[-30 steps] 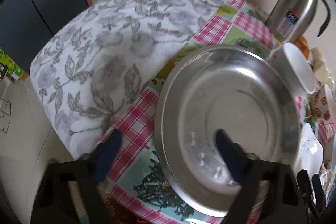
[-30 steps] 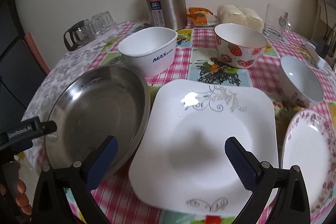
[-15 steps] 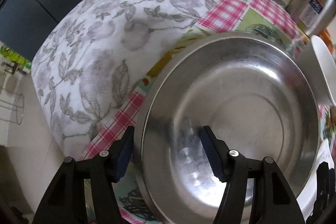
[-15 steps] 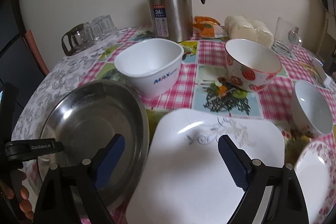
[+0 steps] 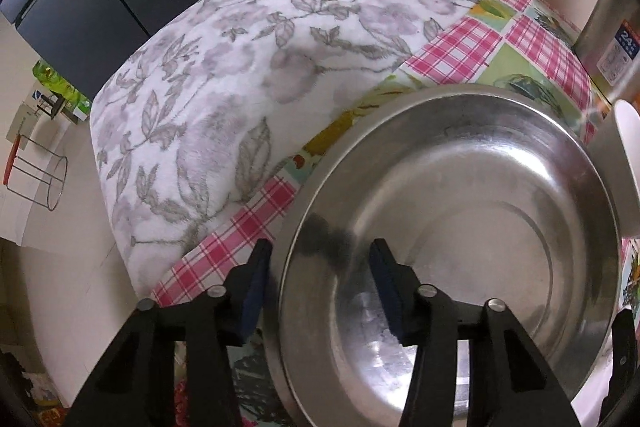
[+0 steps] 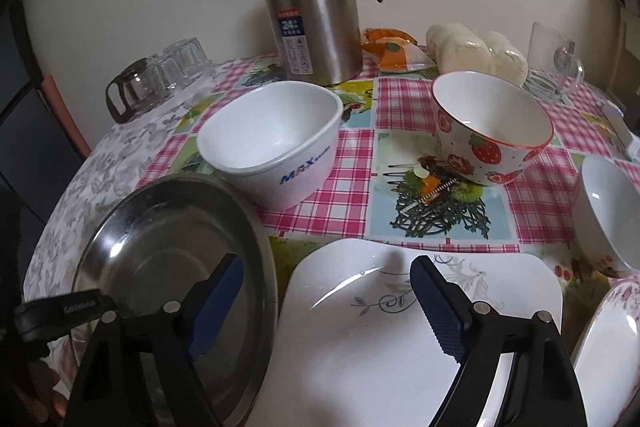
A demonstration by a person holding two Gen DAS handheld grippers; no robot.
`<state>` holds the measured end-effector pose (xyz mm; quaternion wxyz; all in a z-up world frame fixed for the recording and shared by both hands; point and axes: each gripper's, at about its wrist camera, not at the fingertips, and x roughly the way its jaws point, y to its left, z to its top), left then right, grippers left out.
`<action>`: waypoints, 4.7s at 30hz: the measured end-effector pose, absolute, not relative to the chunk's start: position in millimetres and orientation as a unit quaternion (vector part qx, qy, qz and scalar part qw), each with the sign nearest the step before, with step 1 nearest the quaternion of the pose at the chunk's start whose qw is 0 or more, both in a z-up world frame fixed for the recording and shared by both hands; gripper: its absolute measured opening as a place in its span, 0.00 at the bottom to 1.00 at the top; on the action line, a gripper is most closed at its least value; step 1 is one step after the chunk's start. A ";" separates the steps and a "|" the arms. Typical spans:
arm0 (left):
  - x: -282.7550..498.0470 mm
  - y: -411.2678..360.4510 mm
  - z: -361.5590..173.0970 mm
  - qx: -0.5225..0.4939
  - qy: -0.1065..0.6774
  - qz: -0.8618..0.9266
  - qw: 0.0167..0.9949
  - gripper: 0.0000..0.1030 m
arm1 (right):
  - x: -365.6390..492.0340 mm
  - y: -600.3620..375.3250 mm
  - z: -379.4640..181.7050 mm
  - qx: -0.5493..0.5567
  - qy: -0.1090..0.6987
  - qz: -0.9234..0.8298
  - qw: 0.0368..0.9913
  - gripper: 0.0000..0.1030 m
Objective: Organize plates and bowls
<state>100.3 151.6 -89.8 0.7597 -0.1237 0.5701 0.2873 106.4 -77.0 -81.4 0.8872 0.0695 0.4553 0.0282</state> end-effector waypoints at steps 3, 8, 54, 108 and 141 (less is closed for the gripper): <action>96.1 161.1 -86.8 -0.132 0.563 0.280 0.766 0.32 | 105.6 -78.2 -82.9 0.072 0.458 0.026 0.886 0.85; 89.2 177.4 -85.1 -0.173 0.548 0.257 0.777 0.27 | 104.0 -72.3 -80.2 0.058 0.453 0.032 0.889 0.85; 71.7 228.1 -80.2 -0.228 0.512 0.308 0.769 0.27 | 75.0 31.1 -81.6 -0.087 0.453 0.157 0.873 0.28; 68.8 39.4 -10.8 -0.133 0.465 0.126 0.866 0.27 | 34.5 -145.4 -1.3 -0.049 0.389 0.058 0.918 0.28; 68.7 -18.2 -32.4 -0.083 0.522 0.068 0.846 0.27 | 34.4 -213.1 -41.6 -0.003 0.483 0.014 0.876 0.31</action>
